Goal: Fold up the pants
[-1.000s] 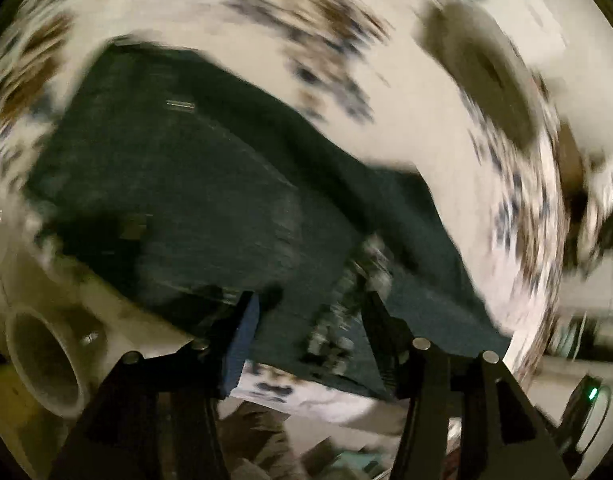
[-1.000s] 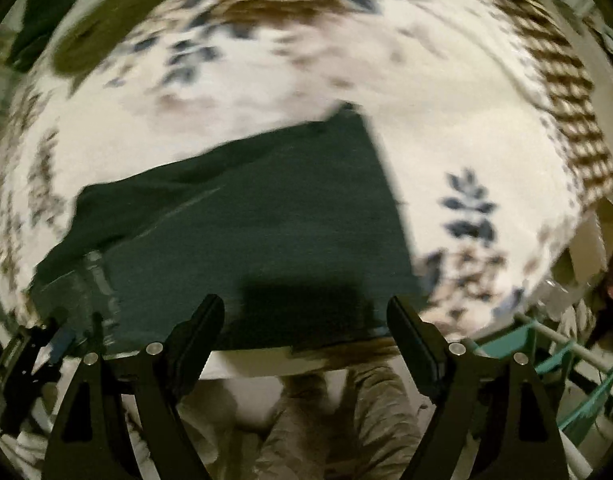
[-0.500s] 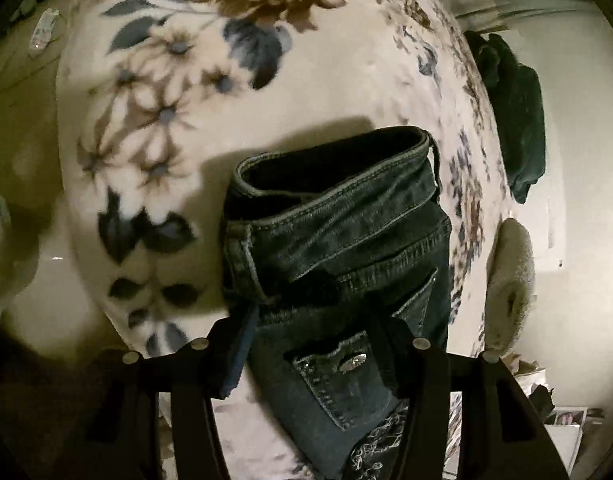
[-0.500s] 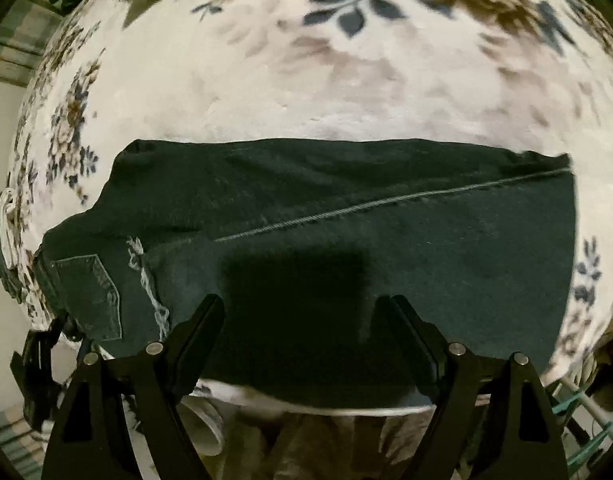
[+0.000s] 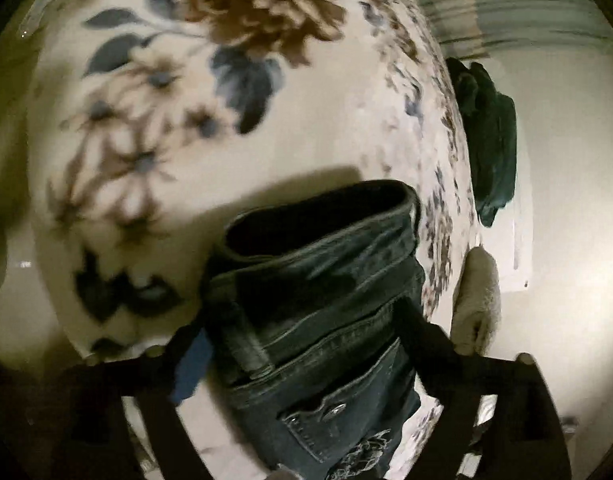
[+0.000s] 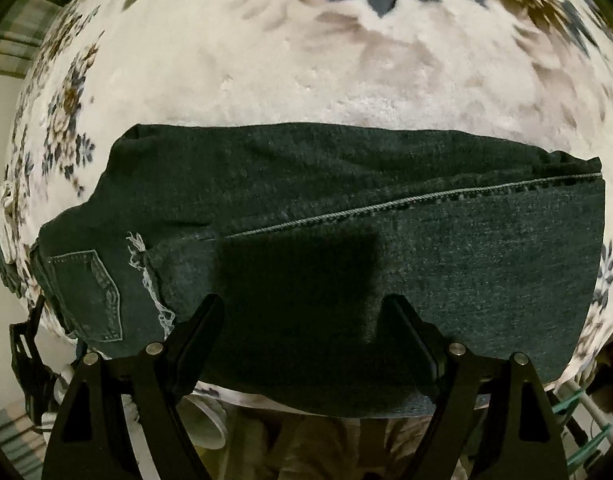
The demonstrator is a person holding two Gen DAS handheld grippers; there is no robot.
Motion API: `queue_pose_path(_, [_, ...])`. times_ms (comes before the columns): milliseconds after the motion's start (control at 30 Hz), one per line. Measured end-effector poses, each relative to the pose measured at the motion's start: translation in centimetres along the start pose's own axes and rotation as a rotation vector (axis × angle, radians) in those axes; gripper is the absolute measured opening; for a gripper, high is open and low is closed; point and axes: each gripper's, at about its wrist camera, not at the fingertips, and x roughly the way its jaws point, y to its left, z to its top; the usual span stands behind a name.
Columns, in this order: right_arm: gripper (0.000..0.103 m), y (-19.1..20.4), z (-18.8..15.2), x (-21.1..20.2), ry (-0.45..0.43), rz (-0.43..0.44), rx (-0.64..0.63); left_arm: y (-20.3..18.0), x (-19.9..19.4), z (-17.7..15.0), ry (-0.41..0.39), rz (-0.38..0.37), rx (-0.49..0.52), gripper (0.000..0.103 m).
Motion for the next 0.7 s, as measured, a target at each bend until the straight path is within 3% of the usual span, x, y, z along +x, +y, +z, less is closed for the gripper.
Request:
queue_pose_path(133, [0.086,0.0,0.4,-0.6,-0.004,0.01,-0.013,-0.5,-1.4,-0.4,-0.042,-0.028,-0.028,0.087])
queue_pose_path(233, [0.085,0.4,0.9,-1.1,-0.013,0.019,-0.029,-1.8,-3.1,0.0,-0.101,-0.079,0.027,0.087])
queue_pose_path(400, [0.086,0.8,1.6,-1.3,-0.01,0.042,-0.019,0.0,-0.8,1.8,-0.081,-0.055,0.013,0.087])
queue_pose_path(600, [0.086,0.6,1.6,-2.1,-0.011,0.057,-0.037,-0.5,0.2,2.8,-0.124,-0.055,0.076,0.084])
queue_pose_path(633, [0.086,1.1,1.7,-1.9,-0.012,0.056,-0.044,-0.7,0.5,3.0,-0.124,-0.054,0.078,0.079])
queue_pose_path(700, [0.085,1.1,1.6,-2.0,-0.016,0.053,-0.052,-1.5,1.4,3.2,-0.088,-0.066,0.113,0.025])
